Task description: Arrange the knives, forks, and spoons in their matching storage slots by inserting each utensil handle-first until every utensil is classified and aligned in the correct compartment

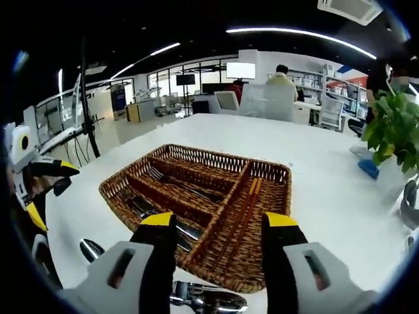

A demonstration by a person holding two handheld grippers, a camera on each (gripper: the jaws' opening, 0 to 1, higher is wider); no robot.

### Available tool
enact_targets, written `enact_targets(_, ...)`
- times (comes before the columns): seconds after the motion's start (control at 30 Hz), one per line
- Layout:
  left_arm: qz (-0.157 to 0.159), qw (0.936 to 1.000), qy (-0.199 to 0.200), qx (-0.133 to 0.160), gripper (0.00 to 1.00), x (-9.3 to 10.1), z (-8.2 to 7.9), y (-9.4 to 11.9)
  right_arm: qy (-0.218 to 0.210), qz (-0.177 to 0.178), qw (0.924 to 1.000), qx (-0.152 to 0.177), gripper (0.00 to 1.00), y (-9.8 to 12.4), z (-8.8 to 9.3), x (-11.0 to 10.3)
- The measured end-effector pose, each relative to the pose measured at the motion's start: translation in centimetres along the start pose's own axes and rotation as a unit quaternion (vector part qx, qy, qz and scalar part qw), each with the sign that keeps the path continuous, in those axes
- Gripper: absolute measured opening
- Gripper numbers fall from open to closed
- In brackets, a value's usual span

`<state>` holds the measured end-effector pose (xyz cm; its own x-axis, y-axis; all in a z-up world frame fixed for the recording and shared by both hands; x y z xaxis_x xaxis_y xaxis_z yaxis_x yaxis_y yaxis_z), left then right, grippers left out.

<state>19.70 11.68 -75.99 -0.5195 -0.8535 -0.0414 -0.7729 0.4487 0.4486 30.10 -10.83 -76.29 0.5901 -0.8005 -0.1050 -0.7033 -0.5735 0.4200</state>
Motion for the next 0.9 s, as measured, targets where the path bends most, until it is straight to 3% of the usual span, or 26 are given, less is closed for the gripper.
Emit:
enact_targets(0.37,0.005,1.0,0.006,0.004,1.0,-0.2,-0.8,-0.4,0.032,-0.042,0.9985,0.016,0.71,3.2,0.3,-2.4)
enact_targets(0.67,0.019,0.9998,0.003,0.01,1.0,0.4,-1.1,-0.2,0.04,-0.057,0.9975,0.015,0.82,5.6,2.1,-3.0)
enact_targets(0.9,0.017,0.9997,0.01,0.014,1.0,0.4,-1.3,-0.2,0.027,-0.068,0.9971,0.018,0.86,6.8,2.4,-3.4)
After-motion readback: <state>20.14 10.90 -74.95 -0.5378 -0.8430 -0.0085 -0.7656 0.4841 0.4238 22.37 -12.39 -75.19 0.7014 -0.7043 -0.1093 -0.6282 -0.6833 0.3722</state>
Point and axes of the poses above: the point that each gripper's makers call its tool centre point, and the gripper's own axes: y roughly backward along the fingers, x roughly to its right, z roughly out of its underside, the point moved 2 cm from there along y, roughly backward along the fingers, and after that the axes turned 12 degrees about -z, right-handed, at the moved point
